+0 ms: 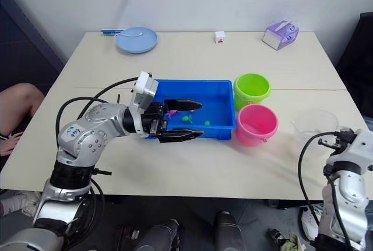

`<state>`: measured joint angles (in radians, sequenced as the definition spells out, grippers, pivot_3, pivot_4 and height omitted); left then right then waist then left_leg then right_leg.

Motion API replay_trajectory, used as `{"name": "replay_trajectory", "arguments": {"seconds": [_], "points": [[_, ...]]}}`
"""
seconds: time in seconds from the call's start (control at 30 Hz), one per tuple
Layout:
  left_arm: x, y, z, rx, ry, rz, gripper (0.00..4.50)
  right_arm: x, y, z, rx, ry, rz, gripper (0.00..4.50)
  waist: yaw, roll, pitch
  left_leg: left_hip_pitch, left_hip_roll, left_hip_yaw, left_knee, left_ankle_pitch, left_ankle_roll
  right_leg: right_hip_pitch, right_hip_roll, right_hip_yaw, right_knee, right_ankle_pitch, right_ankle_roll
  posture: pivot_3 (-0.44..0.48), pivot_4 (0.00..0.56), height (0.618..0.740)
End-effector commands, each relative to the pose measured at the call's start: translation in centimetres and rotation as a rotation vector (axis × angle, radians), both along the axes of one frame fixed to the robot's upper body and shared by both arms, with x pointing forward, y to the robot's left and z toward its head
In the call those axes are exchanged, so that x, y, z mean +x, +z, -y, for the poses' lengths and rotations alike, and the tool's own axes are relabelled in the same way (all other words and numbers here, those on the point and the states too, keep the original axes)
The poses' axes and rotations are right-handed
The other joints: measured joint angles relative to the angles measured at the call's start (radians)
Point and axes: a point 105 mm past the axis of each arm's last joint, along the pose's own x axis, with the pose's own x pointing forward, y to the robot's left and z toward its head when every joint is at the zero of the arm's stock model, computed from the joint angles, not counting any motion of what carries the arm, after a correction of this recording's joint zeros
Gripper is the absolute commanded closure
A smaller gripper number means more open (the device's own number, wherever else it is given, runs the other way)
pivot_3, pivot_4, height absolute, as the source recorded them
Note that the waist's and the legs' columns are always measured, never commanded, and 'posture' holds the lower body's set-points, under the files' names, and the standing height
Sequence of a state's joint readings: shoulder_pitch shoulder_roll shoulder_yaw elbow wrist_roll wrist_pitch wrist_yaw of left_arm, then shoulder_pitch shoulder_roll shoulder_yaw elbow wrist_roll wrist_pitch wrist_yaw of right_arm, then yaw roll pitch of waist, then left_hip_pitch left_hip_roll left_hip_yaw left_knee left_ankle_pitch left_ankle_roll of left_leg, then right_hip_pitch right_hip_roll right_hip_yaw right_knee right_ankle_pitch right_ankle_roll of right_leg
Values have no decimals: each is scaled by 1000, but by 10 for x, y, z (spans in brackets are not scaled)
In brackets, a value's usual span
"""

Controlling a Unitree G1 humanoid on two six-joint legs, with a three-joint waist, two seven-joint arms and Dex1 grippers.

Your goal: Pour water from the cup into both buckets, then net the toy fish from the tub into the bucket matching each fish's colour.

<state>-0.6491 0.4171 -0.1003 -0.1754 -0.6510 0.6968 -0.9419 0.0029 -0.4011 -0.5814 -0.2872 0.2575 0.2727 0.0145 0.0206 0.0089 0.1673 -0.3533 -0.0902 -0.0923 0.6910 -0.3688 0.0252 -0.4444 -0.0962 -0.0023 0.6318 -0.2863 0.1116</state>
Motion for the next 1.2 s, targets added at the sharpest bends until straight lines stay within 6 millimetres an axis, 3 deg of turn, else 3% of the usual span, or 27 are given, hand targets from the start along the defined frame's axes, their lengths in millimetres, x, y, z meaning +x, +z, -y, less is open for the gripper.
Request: {"name": "replay_trajectory", "arguments": {"seconds": [0.03, 0.33, 0.7, 1.07, 1.2], "points": [[0, 0, 1, 2, -4, 42, 0, -3, 42, -24, -177, 69, 47, 3806, -2, 0, 0, 0, 1, 0, 0, 0, 0, 0, 0, 0, 0, 0, 0, 0, 150, 740], [8, -8, 3, 29, 14, 53, 0, 11, 72, -57, -531, 100, -23, 3806, 3, 0, 0, 0, -1, 0, 0, 0, 0, 0, 0, 1, -1, 0, 0, 0, 150, 740], [8, -9, 3, 21, 26, 55, 0, 25, 82, -77, -956, 107, -103, 3806, 2, 0, 0, 0, -1, 0, -1, 0, 1, 0, 0, 1, -2, 0, 0, 0, 150, 740], [8, -10, 3, 14, 40, 61, 0, 31, 81, -90, -1159, 128, -103, 3806, 3, 0, 0, 0, -1, 0, 0, 0, 1, 0, 0, 1, -2, 0, 1, 0, 150, 740], [9, -9, 2, 9, 47, 62, 0, 31, 79, -87, -1090, 134, -95, 3806, 2, 0, 0, 0, -1, 0, 0, 0, 0, 0, 0, 1, -2, 0, 1, 0, 150, 740]]}}
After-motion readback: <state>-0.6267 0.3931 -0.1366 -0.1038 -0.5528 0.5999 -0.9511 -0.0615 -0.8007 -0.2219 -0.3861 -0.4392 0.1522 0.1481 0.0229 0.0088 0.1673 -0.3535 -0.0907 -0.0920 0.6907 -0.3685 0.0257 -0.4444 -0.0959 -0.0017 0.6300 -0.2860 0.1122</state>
